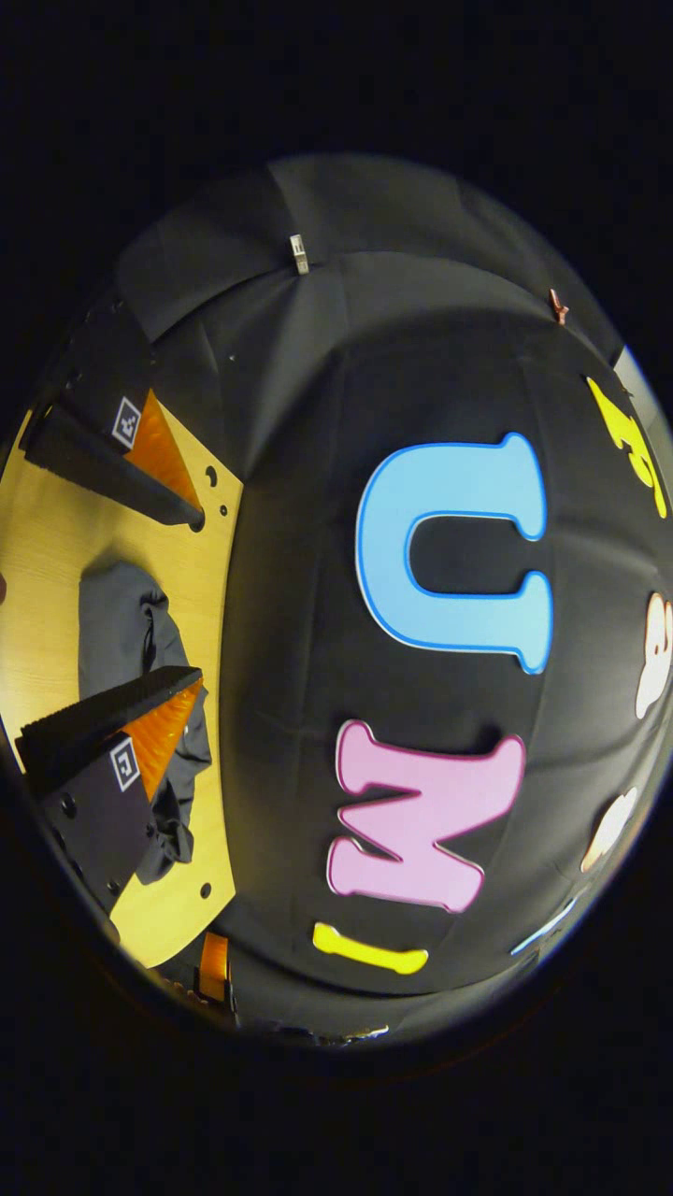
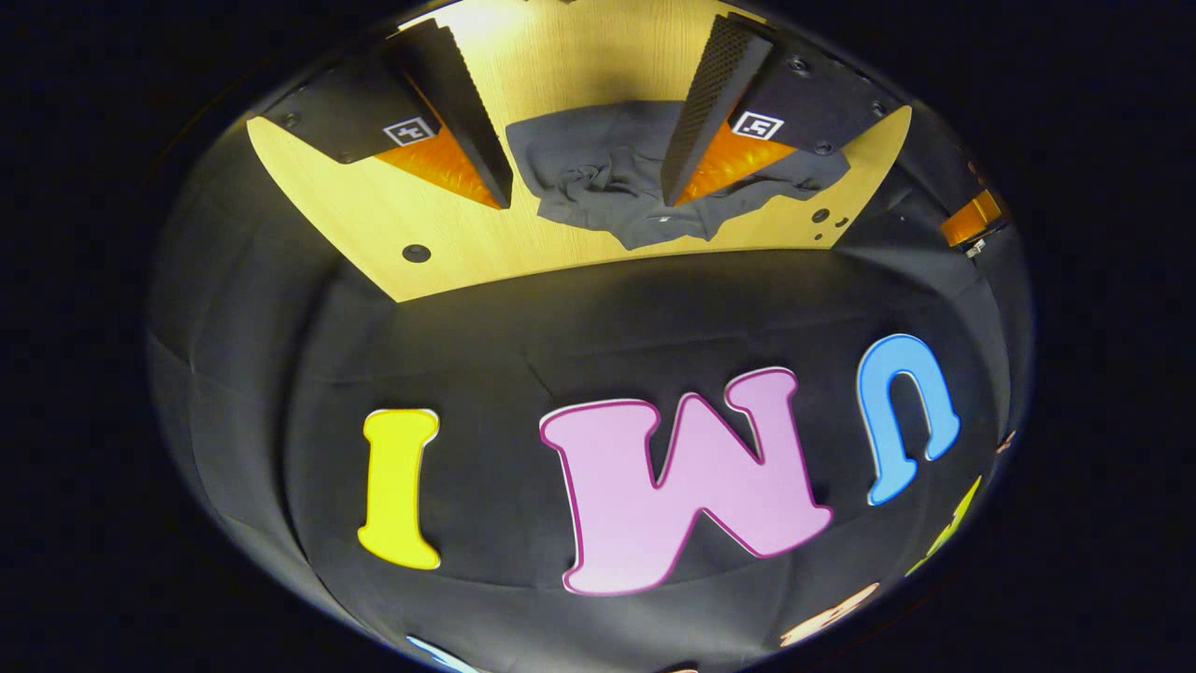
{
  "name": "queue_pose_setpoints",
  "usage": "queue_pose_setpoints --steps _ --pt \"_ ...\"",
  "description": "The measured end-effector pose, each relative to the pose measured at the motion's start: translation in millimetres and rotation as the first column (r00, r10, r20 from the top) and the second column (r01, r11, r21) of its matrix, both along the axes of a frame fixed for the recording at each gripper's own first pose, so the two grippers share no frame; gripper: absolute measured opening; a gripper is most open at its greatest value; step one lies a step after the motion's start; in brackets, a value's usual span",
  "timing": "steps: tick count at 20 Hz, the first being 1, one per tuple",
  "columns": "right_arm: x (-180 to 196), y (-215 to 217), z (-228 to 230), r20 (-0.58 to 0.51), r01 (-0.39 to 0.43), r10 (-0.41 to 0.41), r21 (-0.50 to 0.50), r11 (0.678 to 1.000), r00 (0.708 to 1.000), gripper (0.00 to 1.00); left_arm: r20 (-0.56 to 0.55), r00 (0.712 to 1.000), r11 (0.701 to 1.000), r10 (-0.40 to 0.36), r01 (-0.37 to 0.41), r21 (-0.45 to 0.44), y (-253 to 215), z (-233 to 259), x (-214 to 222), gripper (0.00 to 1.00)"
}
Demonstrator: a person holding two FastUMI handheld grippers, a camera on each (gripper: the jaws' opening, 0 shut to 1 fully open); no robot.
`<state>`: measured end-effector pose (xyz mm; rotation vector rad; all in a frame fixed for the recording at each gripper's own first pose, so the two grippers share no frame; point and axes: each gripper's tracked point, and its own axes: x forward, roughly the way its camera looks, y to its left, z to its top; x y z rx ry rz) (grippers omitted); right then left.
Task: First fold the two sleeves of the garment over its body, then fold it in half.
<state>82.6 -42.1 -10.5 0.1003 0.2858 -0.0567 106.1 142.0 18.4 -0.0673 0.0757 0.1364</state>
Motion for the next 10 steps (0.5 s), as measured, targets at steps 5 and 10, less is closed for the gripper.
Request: queue_pose_setpoints --steps 5,10 --pt "-55 40 0 0.018 -0.013 0.013 0.020 1.000 1.000 0.99 0.056 0.998 0.997 -0.036 0.032 0.064 -9 17 -57 0.96" --pt "-102 74 -1 0.033 -0.060 0.060 -0.008 0.998 0.998 0.99 0.094 0.993 0.994 -0.078 0.070 0.085 -16 13 -105 0.96"
